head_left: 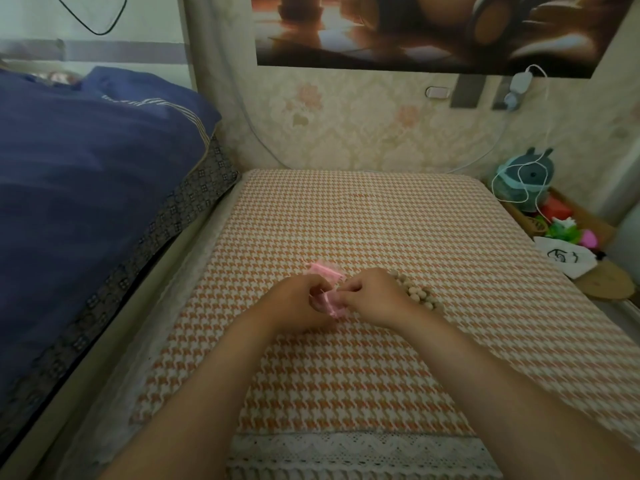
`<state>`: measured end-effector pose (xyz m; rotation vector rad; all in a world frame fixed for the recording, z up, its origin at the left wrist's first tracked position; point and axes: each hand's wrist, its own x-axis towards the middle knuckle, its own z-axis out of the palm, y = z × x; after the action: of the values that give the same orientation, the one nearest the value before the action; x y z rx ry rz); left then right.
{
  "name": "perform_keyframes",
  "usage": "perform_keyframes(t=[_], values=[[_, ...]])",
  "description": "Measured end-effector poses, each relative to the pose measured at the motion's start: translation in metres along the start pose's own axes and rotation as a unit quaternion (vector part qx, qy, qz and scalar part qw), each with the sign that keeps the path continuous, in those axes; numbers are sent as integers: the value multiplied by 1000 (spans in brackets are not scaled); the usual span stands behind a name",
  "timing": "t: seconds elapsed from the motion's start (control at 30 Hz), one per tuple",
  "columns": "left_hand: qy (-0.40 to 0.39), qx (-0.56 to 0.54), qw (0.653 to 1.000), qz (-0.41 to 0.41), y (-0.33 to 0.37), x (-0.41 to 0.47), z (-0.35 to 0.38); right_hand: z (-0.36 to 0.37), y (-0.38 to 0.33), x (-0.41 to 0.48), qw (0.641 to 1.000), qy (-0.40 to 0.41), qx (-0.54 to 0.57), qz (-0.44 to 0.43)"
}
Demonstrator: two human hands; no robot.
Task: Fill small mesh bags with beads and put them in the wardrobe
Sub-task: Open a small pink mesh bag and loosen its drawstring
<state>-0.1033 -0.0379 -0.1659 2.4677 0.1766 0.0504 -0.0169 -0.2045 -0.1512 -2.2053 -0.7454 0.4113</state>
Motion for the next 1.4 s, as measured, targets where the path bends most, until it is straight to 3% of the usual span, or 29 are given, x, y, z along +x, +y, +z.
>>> perform_keyframes(t=[0.1,0.3,0.43,0.57,0.7,0.83,1.0,1.17,1.3,1.4], values=[[6,-26,1000,3,0,-1,-1,0,-7,-2,996,-31,78,38],[23,-28,999,5,-1,-1,-1,0,-12,-4,994,-52,77,55],[-3,-92,996,-2,3,-1,-3,-4,-6,-8,997,-53,53,-21],[9,-184,983,25,20,-6,-13,-18,-10,-7,995,12,-36,-95],[69,-138,985,78,31,-10,-15,-35,-13,-15,986,25,-82,-141],[88,-41,992,78,31,-7,-10,-39,-9,-20,983,-3,-108,-146],[108,-10,993,37,33,-1,-5,-35,-1,-16,987,-4,-78,-140],[126,17,991,-30,33,1,-8,-41,11,-4,992,77,-28,-99],[143,30,988,-50,34,1,-11,-36,21,8,982,118,-117,-91],[157,19,985,-63,36,1,-12,-27,28,19,969,102,-205,-96]])
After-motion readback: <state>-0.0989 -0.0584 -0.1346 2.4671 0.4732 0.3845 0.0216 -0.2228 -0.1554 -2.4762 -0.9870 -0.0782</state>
